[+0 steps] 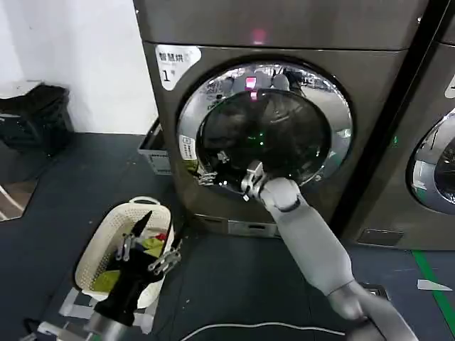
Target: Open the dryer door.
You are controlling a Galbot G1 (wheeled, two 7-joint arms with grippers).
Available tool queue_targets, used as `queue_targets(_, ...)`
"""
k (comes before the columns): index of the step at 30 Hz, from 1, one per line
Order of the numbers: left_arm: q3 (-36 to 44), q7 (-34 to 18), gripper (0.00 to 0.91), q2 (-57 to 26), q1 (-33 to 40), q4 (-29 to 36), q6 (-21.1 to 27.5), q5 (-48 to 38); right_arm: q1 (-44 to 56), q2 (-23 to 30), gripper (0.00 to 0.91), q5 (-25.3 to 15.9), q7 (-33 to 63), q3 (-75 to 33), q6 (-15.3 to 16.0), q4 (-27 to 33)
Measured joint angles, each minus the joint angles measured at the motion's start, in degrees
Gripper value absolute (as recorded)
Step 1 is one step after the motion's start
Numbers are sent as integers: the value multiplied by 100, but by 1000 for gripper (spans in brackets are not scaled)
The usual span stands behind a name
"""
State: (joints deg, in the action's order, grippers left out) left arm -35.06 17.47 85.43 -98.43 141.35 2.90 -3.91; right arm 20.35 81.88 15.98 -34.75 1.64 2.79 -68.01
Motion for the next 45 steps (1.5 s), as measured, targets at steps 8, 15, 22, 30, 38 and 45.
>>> queue_targets(8, -23, -5, 907, -1, 12, 2, 20, 39, -16, 21, 907, 62, -298, -9, 58, -30)
queue_targets(15, -173, 127, 907, -77, 85, -70, 84, -41, -17, -94, 907, 225, -854, -7, 35, -90)
queue_targets(22, -364, 338, 907, -138, 322, -313, -30, -447, 49, -245, 907, 372, -1448, 15, -77, -147)
queue_targets(30, -671, 359, 907, -294, 534, -521, 54, -951, 156, -314, 907, 404, -1837, -52, -136, -281)
queue_targets(38, -967, 355, 907, -510, 717, -728, 50, -1129, 234, -438, 907, 662, -2400, -65, -100, -471)
queue_targets(45, -1256, 361, 907, -870, 1010, -1022, 235, -1617, 296, -607, 907, 796, -2898, -119, -28, -667)
